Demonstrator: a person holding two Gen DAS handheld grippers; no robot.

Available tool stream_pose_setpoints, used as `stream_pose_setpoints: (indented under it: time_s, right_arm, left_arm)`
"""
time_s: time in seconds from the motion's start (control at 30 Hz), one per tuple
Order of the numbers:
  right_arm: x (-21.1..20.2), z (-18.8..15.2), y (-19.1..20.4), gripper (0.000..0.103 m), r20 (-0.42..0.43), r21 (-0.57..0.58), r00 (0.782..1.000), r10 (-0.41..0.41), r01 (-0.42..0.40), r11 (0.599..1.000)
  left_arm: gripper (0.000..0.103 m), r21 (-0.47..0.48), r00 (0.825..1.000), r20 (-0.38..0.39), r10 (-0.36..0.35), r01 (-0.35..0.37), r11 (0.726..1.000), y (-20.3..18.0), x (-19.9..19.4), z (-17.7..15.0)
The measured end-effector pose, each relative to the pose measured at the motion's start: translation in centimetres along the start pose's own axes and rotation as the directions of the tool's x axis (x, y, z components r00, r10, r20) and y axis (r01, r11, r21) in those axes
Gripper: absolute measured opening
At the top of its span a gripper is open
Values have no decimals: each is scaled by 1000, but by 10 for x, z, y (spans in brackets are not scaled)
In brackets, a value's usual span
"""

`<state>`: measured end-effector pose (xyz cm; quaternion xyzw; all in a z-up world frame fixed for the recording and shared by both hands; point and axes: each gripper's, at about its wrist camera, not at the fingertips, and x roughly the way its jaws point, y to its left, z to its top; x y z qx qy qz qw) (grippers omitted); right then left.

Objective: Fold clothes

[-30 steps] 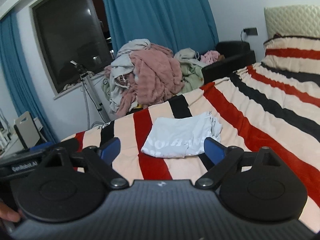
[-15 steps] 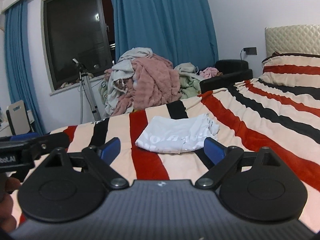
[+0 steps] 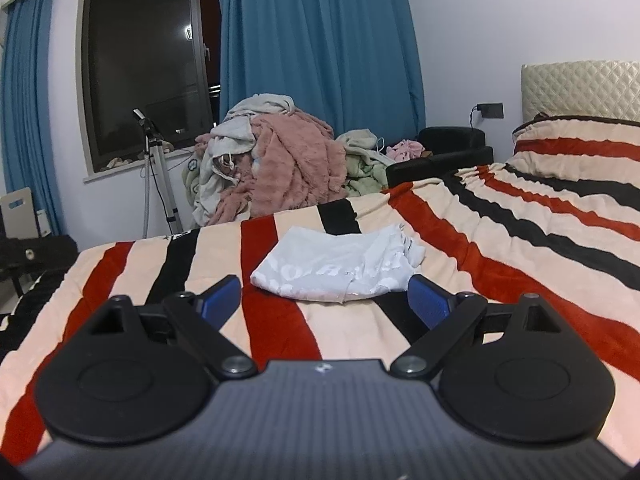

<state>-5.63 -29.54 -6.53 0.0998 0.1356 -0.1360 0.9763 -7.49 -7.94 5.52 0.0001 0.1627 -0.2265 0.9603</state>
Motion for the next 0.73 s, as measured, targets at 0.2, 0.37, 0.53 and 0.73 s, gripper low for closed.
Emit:
stream_pose_setpoints:
  time_s: [0.2,0.37,0.53,0.73]
  right_arm:
    - [0,-1,3,92,-6,-15,1000,-6,5,1000]
    - [1,-2,6,92,-17,-33,1000,-8,8,999]
    - [1,-2,6,92,-24,-41,1000,-10,9,999]
    - [0,-2,4,92,-25,-30,1000,-16,15,999]
  left_arm:
    - [103,11,1000,-24,18,-17,1000,-3,6,-7]
    - [103,-2,999,-42,15,-15,1000,-1,12,-12]
    - [103,5,999,-45,15,-15,1000,-5,13,-14]
    - [103,16,999,-50,13,-12,1000,-10,14,-18]
